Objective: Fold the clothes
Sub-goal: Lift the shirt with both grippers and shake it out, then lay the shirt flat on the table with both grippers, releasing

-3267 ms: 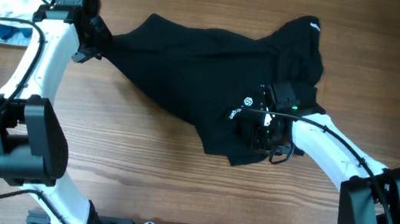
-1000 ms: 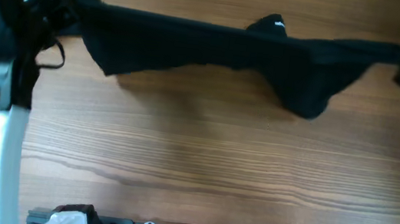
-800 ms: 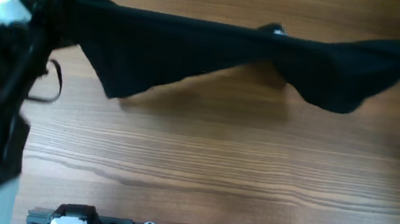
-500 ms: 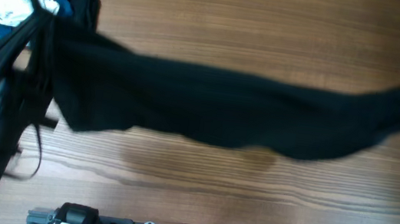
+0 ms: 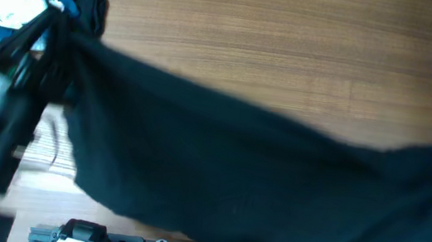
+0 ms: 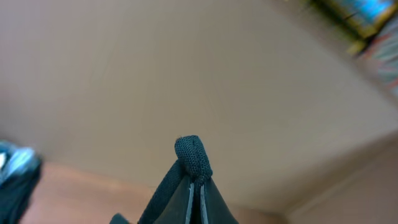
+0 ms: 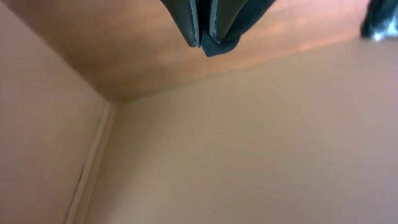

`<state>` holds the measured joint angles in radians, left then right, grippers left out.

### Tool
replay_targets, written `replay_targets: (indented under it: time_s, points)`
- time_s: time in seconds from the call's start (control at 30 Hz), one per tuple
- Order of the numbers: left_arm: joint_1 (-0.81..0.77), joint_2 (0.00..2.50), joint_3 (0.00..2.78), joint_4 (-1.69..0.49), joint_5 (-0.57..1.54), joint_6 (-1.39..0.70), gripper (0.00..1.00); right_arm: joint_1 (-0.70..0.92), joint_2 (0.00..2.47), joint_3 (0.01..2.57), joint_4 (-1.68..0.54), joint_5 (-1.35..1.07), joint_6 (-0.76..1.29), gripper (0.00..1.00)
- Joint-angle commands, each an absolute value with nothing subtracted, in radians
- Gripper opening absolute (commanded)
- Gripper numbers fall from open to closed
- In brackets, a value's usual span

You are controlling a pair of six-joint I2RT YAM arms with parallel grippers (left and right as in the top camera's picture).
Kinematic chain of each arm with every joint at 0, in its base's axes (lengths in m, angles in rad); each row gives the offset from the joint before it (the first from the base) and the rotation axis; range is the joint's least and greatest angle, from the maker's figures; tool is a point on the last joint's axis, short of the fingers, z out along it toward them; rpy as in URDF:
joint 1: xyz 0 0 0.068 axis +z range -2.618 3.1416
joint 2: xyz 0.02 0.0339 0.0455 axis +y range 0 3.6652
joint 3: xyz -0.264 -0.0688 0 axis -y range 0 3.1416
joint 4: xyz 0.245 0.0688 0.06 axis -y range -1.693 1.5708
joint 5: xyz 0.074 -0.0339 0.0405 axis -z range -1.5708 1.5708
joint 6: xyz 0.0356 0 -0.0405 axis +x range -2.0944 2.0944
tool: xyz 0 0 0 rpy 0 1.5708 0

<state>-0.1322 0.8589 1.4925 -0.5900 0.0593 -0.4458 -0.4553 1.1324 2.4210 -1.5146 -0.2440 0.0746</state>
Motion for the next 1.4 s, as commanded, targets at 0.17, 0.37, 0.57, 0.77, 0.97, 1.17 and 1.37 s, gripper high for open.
replay_targets:
  time_s: [0.17,0.37,0.57,0.77,0.97,1.17,1.37]
  points:
    - [-0.138,1.283,1.493,-0.598,-0.043,-0.422,0.04,-0.458,1.480,2.210,-1.433,-0.416,-0.072,0.04]
    - [-0.138,1.533,1.493,-0.472,-0.092,-0.422,0.04,-0.364,1.771,2.147,-1.298,-0.435,-0.061,0.04]
    - [-0.136,1.765,1.493,-0.267,-0.122,-0.422,0.04,-0.268,2.066,2.147,-1.010,-0.435,0.060,0.04]
    - [-0.130,1.944,1.493,-0.016,-0.159,-0.421,0.04,-0.222,2.231,2.147,-0.770,-0.414,0.171,0.04]
    - [-0.096,2.031,1.493,0.160,-0.164,-0.422,0.04,-0.203,2.268,2.147,-0.635,-0.387,0.207,0.04]
    - [-0.034,2.037,1.493,0.222,-0.181,-0.422,0.04,-0.203,2.267,2.148,-0.523,-0.393,0.247,0.04]
    - [0.025,2.037,1.493,0.213,-0.176,-0.422,0.04,-0.184,2.267,2.148,-0.472,-0.393,0.245,0.04]
